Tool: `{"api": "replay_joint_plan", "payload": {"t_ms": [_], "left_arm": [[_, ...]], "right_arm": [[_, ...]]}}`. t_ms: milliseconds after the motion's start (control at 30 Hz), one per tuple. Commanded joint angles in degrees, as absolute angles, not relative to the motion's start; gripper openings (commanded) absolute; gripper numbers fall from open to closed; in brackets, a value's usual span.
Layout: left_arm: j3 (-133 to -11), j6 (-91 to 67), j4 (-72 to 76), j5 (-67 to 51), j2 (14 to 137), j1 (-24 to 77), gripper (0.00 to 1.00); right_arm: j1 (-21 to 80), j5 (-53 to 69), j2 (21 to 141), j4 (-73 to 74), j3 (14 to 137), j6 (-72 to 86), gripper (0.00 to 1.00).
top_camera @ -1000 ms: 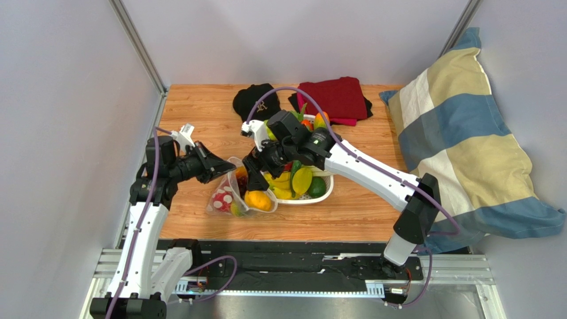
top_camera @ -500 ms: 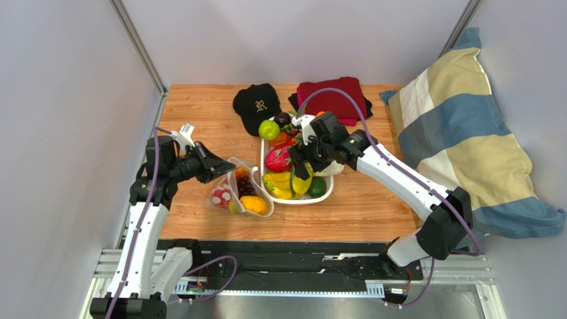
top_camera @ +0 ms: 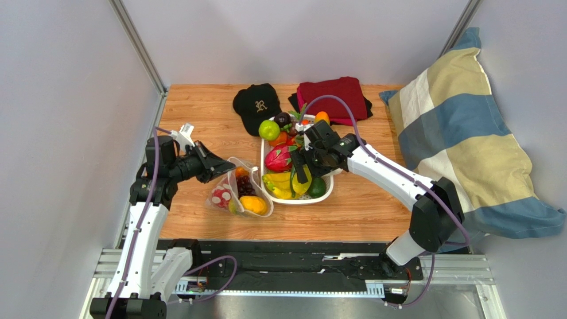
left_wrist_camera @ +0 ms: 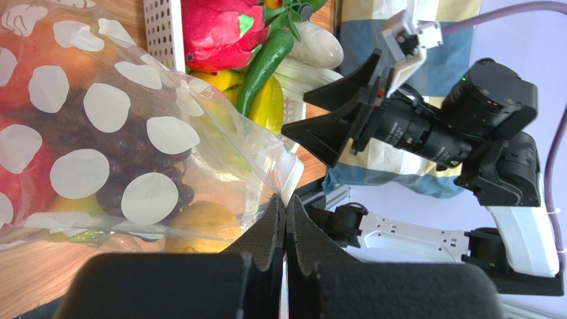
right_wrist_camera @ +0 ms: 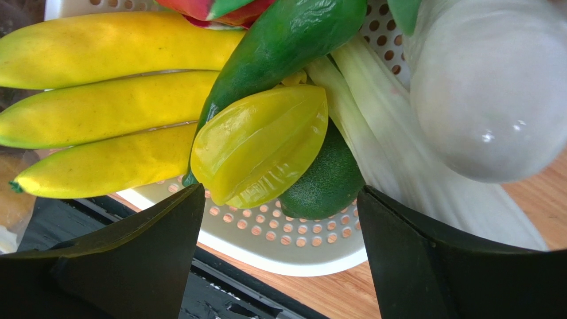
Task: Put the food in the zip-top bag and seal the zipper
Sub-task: Pick up the fake fruit from the bin.
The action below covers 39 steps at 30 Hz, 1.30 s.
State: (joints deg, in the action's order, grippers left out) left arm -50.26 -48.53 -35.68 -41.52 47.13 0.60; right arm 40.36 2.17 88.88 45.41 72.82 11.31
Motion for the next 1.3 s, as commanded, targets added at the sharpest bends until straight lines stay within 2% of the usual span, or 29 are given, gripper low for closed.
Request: {"api": "replay_joint_plan", "payload": {"t_ms": [0,333,567,600,733,933,1267], "left_arm": [[-50.89,-49.66,-32.26,-42.80,46.58,0.35,0.00],[-50.27,-49.75,-31.90,-43.07,46.67,0.35,0.00],[-50.10,-49.83,-31.29,-43.15,47.11,0.35,0.00],[-50.10,-49.75,-31.29,-43.07,47.20,0.35,0.00],[-50.27,-49.48,-31.46,-43.07,47.29,0.35,0.00],[-50.45,-49.04,-31.82,-42.63,47.20,0.35,0.00],[-50.80,-48.69,-32.34,-42.36,47.20,0.35,0.00]], "right_arm": [[40.52,3.60,90.96,43.15,74.62,14.59,0.89],[40.52,6.06,96.85,43.24,77.96,16.35,0.91],[39.47,9.40,96.33,43.85,76.91,17.49,0.85],[39.20,9.93,96.24,43.86,76.73,17.84,0.83],[37.62,12.65,94.92,44.03,76.46,18.46,0.61],[37.27,14.76,92.64,44.91,77.17,18.63,0.38],[36.30,15.29,89.21,46.84,78.04,18.02,0.18]]}}
